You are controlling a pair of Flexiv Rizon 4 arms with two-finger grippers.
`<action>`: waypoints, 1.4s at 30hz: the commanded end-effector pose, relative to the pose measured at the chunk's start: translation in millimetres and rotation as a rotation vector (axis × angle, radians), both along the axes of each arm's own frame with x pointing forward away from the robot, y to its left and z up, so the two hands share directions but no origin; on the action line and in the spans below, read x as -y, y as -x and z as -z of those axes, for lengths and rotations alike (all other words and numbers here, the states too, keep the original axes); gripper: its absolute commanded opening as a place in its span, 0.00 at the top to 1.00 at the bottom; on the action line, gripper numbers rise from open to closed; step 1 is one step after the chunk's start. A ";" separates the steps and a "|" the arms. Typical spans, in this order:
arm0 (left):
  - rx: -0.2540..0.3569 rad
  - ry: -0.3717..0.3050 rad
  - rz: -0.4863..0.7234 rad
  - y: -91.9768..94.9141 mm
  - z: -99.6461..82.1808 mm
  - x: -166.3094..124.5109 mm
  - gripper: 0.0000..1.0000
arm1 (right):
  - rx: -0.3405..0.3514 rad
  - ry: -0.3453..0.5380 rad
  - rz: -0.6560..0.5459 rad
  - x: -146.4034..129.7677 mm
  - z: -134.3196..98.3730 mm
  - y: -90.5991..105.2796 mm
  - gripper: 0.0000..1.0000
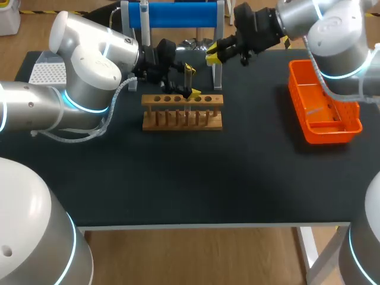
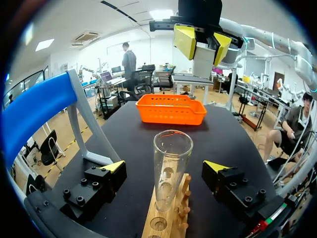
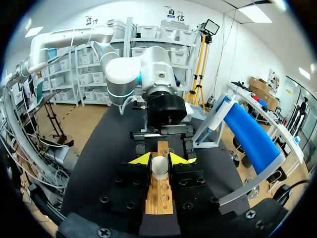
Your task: Invert the test tube, pick up the pipette, mount the tip to pipette, aspirate from beaker and dispense into the tube, eject the tip, return the pipette, and cap with the stopper.
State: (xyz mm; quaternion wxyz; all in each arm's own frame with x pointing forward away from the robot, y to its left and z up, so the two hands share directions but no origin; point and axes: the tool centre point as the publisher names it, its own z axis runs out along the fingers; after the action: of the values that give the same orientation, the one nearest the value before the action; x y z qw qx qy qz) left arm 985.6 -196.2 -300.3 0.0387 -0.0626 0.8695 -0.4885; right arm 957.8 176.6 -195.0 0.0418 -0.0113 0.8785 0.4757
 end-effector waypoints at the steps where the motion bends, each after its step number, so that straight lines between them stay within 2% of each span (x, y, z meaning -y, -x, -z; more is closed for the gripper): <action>1: 0.000 0.002 0.003 -1.4 1.0 0.3 0.00 | -0.024 0.007 -0.033 -9.5 0.0 -7.1 1.00; 24: 0.000 0.002 0.003 -1.4 1.0 0.3 0.00 | -0.030 0.011 -0.059 -38.2 6.2 -8.8 1.00; 42: 0.000 0.002 0.003 -1.4 1.0 0.3 0.00 | -0.031 0.021 -0.054 -47.3 11.4 -16.9 1.00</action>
State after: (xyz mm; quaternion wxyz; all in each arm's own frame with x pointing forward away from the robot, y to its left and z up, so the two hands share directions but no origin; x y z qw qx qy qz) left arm 985.6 -196.2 -300.3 0.0387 -0.0626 0.8694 -0.4885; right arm 971.3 221.7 -205.3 0.0175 -0.0276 0.8821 0.4699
